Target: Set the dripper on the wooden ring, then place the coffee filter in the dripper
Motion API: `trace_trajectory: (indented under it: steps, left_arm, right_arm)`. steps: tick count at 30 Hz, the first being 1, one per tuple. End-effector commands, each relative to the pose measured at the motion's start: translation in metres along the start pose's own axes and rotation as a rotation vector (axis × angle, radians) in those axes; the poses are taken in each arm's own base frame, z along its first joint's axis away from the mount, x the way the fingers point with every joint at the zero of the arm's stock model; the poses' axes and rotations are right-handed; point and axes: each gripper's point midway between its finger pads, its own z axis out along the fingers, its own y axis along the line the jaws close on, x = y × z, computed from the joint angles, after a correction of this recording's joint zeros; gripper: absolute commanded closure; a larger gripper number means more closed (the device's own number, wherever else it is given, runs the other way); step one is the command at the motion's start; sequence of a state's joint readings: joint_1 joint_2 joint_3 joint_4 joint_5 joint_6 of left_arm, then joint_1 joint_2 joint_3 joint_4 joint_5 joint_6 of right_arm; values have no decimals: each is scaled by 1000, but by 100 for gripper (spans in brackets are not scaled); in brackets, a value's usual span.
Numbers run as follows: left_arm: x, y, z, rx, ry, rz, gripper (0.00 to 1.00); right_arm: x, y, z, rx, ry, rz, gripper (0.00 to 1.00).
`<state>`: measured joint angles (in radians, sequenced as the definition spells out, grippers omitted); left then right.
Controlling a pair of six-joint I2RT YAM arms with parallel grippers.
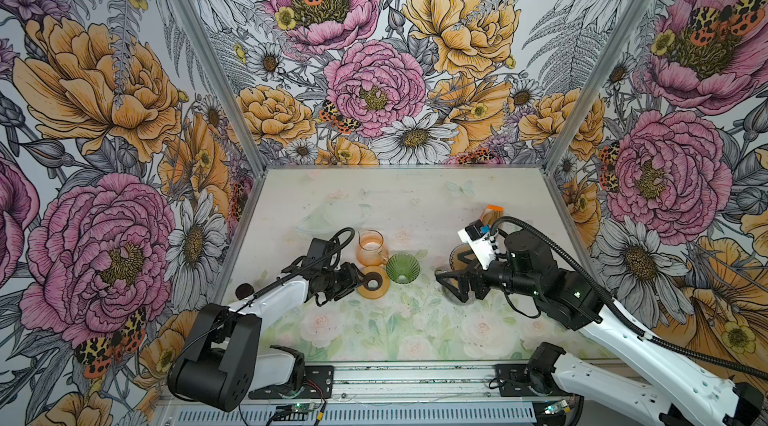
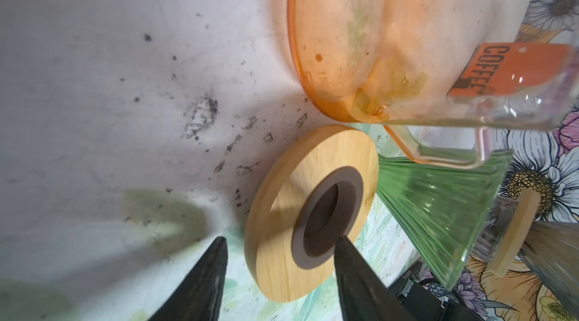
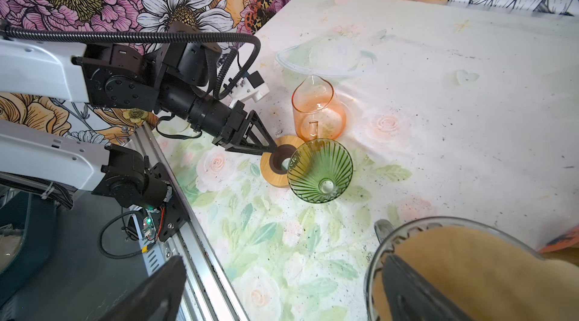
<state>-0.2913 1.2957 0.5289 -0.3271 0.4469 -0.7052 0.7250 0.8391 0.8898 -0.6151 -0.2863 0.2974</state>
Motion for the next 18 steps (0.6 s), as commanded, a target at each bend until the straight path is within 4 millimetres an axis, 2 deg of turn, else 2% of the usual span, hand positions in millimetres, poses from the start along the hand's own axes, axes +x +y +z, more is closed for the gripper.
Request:
trace_trajectory:
  steps: [1, 9, 18]
  left_arm:
    - [-2, -3, 5, 49, -4, 5, 45]
    - [-1, -3, 12, 114, -8, -35, 50]
    - [-14, -19, 3, 213, -70, -61, 61]
  right_arm:
    - [-14, 5, -3, -18, -36, -13, 0]
    - [-14, 4, -3, -17, -33, -12, 1]
    - [-13, 4, -2, -14, -33, -9, 1]
